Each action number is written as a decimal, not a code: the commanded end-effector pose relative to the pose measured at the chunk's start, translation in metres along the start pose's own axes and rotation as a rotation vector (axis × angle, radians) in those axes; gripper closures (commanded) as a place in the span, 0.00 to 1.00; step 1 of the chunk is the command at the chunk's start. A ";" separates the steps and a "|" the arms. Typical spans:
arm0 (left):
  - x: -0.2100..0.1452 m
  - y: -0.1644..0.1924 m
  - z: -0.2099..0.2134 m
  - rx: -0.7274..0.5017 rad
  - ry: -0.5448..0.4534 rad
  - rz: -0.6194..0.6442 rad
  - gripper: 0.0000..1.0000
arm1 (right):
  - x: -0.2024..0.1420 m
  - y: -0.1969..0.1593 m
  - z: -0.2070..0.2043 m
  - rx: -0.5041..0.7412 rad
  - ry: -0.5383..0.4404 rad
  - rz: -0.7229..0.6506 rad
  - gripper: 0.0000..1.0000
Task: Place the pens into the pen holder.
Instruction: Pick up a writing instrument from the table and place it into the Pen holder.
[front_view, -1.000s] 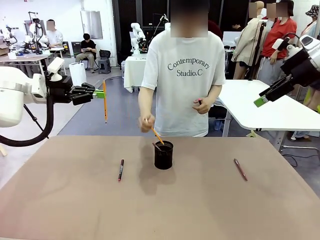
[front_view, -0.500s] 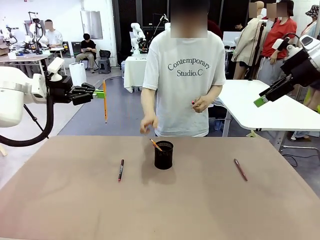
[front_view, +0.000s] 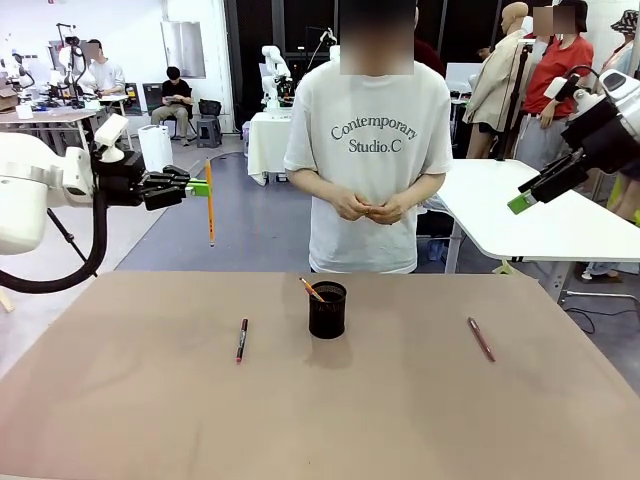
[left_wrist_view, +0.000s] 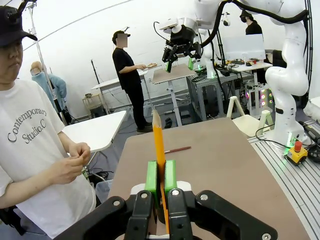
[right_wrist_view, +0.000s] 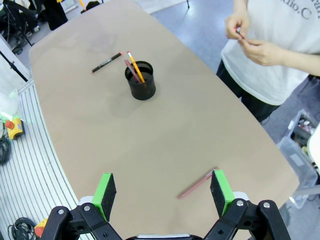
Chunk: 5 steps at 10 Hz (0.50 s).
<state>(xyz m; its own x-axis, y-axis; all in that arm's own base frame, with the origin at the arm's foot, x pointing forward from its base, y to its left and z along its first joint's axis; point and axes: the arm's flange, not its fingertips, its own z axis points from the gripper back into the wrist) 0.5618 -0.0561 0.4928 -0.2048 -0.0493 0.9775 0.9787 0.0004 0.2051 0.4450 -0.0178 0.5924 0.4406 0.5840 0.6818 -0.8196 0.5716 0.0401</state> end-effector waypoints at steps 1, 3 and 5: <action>0.002 0.001 0.000 0.000 0.000 -0.004 1.00 | 0.001 0.000 0.001 0.004 -0.008 0.003 0.00; 0.002 0.001 0.000 0.000 0.000 -0.004 1.00 | 0.001 0.000 0.001 0.004 -0.008 0.003 0.00; 0.002 0.001 0.000 0.000 0.000 -0.004 1.00 | 0.001 0.000 0.001 0.004 -0.008 0.003 0.00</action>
<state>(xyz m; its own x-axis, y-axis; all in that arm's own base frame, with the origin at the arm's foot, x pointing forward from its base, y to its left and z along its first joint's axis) 0.5618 -0.0561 0.4928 -0.2049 -0.0493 0.9775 0.9787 0.0004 0.2051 0.4450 -0.0178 0.5924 0.4406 0.5840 0.6818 -0.8196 0.5716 0.0401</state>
